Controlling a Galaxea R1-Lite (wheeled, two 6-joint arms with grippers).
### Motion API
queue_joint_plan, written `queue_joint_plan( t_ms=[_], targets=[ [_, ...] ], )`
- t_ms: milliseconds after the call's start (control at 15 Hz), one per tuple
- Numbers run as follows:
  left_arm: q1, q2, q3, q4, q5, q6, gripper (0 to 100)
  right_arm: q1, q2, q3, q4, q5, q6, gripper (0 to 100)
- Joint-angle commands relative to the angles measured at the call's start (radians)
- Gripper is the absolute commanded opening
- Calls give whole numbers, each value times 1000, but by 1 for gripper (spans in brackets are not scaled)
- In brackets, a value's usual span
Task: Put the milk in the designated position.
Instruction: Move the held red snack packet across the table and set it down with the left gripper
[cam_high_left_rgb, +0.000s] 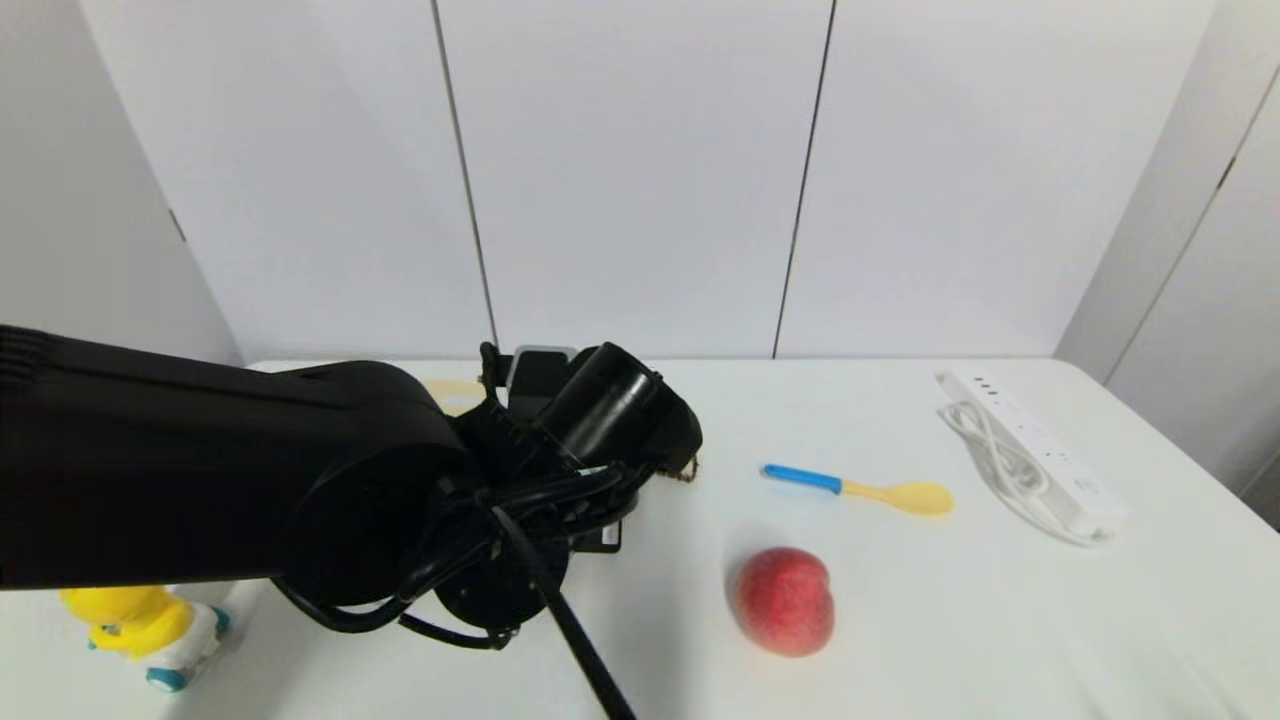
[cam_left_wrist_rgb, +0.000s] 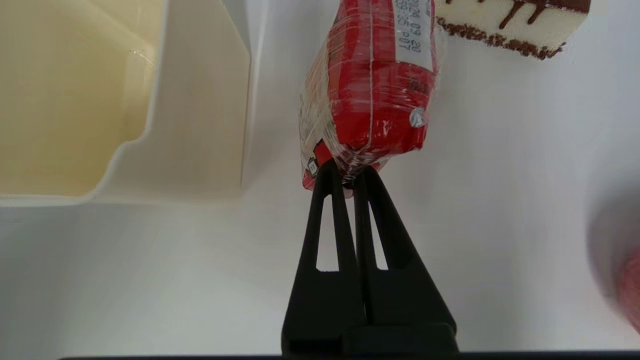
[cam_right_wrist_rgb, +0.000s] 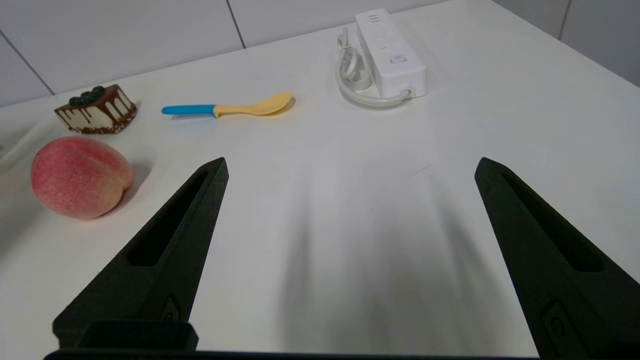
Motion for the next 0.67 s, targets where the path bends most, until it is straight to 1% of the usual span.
queue_joint_plan(
  t_ms=[67,667],
  targets=[
    [-8,32,-2,-2,6,-6,0,-1,2,0,0,0,1,100],
    [-19,62,-7,-23,6,-10,0,-1,2,0,0,0,1,100]
  ],
)
